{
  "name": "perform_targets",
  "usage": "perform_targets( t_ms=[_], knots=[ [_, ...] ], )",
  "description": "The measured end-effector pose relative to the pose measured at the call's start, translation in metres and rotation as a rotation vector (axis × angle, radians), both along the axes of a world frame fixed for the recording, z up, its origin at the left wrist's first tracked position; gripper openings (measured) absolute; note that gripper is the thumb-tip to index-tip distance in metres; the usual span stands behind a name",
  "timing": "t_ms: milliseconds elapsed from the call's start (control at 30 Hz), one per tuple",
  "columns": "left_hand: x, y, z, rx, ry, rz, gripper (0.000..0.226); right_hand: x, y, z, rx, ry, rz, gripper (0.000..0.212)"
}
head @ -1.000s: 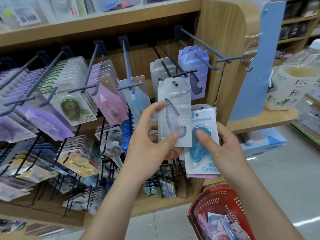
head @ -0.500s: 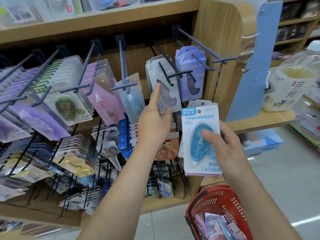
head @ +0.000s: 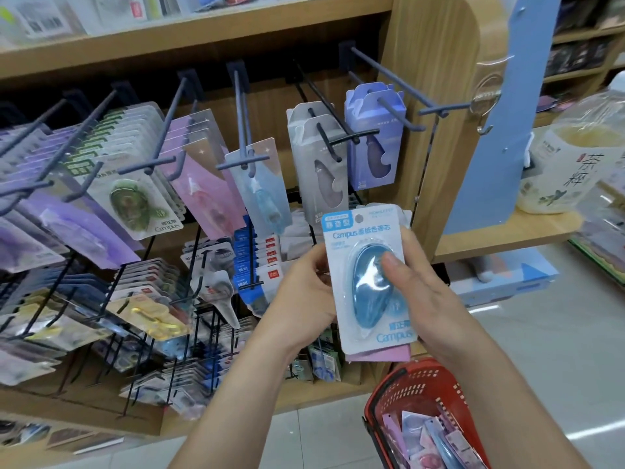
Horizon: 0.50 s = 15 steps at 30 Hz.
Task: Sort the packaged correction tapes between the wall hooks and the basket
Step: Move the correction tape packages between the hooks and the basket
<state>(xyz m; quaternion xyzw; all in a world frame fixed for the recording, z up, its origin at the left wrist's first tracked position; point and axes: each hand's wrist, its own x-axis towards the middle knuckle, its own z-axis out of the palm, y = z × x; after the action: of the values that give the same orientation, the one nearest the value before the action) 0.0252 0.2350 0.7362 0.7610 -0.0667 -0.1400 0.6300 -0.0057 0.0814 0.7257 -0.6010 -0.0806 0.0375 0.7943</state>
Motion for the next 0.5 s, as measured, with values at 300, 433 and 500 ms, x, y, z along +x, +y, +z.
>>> perform_targets(
  t_ms=[300,433,500],
  knots=[
    [0.002,0.0,0.001,-0.443,0.038,0.312,0.034,0.009,-0.002,-0.017,0.179,0.065,-0.379,0.021],
    [-0.004,-0.003,0.001,-0.38,-0.103,0.363,0.031,0.009,-0.002,-0.016,0.165,0.114,-0.483,0.014],
    [-0.007,0.002,0.002,-0.336,-0.171,0.383,0.031,0.009,-0.008,-0.016,0.124,0.128,-0.546,0.013]
  ],
)
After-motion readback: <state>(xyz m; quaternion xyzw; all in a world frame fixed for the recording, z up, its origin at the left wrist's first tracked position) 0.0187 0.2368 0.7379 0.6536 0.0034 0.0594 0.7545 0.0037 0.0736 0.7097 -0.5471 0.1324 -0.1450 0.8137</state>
